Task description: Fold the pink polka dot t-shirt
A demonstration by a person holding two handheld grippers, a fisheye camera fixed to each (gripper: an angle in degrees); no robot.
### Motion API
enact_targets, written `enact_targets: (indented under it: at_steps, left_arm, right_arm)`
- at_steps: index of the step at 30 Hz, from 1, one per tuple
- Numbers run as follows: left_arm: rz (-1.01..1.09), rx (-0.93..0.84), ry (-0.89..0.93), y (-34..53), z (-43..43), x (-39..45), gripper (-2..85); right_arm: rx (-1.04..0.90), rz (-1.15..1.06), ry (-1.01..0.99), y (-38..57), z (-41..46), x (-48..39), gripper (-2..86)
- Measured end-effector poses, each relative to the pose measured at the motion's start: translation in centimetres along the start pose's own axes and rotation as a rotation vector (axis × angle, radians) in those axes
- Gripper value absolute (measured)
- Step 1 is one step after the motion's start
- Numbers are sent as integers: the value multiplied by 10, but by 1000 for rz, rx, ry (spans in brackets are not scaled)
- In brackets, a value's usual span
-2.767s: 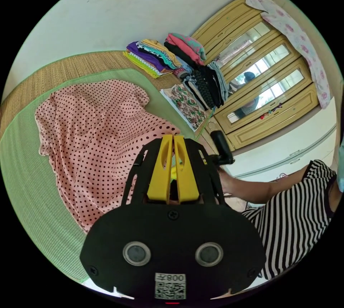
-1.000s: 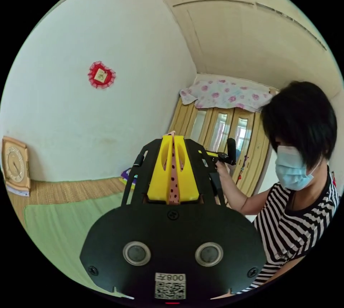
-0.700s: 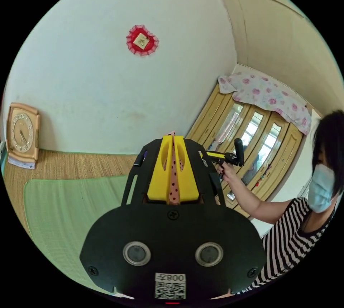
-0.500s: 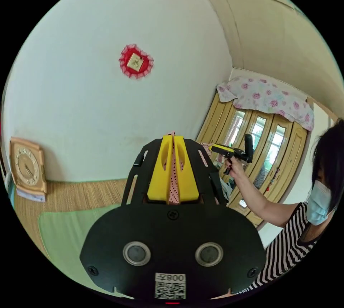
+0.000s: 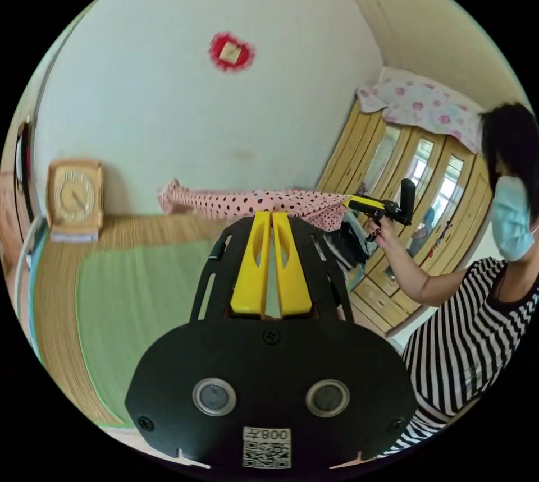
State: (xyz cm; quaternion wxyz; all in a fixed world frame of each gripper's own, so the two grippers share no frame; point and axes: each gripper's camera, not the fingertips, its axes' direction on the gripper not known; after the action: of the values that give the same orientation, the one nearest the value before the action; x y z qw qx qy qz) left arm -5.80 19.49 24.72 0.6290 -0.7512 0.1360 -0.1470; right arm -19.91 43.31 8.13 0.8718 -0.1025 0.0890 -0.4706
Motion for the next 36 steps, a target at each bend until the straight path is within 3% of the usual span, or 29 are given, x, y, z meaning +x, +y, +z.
enact_targets:
  at_steps: [7,9,12,16,21,24,36]
  left_arm:
    - [-375,-389,-112,137,76,-104,2]
    - [-505,-483,-57,174,91,-138,2]
    - [-534,-568,-107,195,99,-163,3]
    - [-523,-616,-156,200,103,-187,3]
    - [-567,-602,-140,207,103,-224,3]
    - [-595,-613,-144,213,105,-241,3]
    - [-617,-560,-106,214,100,-297,4]
  right_arm:
    - [-446,163,-281,131,177,-47,11]
    - [-607,236,-364,175,232,-57,13]
    - [-726,327,-433,216,273,-52,21]
    - [-688,491,-447,242,282,-18,42]
    - [-679,672,-282,282,294,34,49]
    - [-675,720,-284,297,312,45,56]
    - [-660,381,-348,304,363,1,80]
